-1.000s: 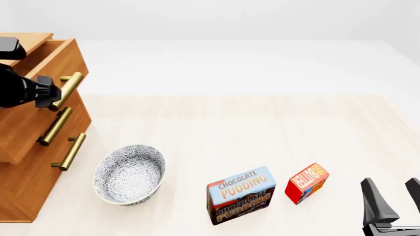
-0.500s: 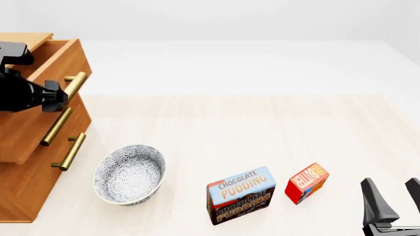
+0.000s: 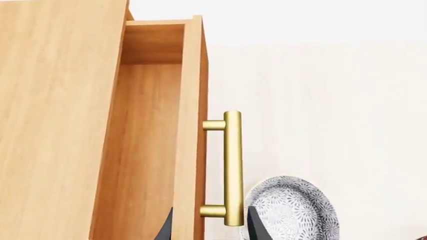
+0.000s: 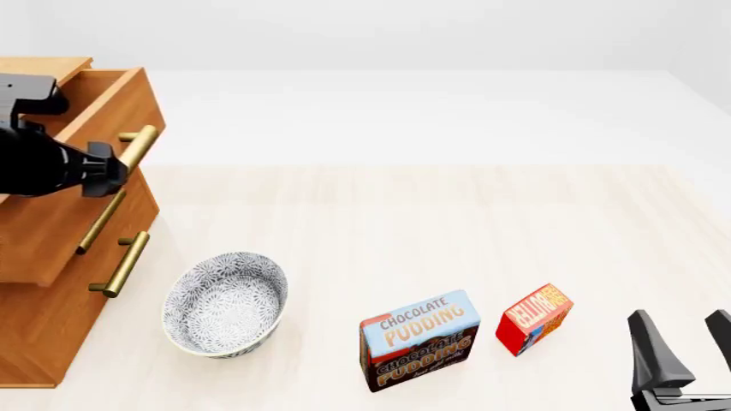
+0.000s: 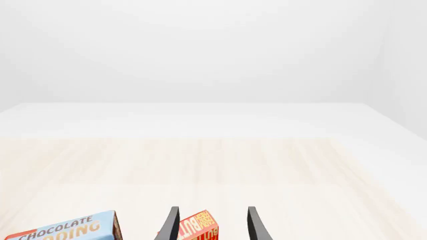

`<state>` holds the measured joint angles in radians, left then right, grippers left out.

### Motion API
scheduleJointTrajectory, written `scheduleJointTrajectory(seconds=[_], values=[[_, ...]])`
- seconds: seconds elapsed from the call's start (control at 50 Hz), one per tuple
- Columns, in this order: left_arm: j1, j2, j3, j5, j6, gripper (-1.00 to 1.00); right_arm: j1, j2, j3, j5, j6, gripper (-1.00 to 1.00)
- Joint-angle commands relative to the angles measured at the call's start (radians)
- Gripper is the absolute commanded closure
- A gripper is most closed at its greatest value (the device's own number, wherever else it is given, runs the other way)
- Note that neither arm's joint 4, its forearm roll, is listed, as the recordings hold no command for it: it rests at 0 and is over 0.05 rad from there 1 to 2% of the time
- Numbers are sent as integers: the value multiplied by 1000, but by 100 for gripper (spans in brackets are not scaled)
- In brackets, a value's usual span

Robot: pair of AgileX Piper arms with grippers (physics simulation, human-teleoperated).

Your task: Put the butter at the back in the top drawer of the cabinet and close it.

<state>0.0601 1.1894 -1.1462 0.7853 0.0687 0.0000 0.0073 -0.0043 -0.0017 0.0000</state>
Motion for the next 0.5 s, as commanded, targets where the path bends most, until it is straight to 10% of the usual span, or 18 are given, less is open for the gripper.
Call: scheduleJointTrajectory(seconds=[0.02, 0.5], values=[[-20, 3, 0, 9, -7, -100, 0, 0, 0, 0, 0, -100], [-84, -13, -7, 39, -36, -100, 0, 0, 0, 0, 0, -100]])
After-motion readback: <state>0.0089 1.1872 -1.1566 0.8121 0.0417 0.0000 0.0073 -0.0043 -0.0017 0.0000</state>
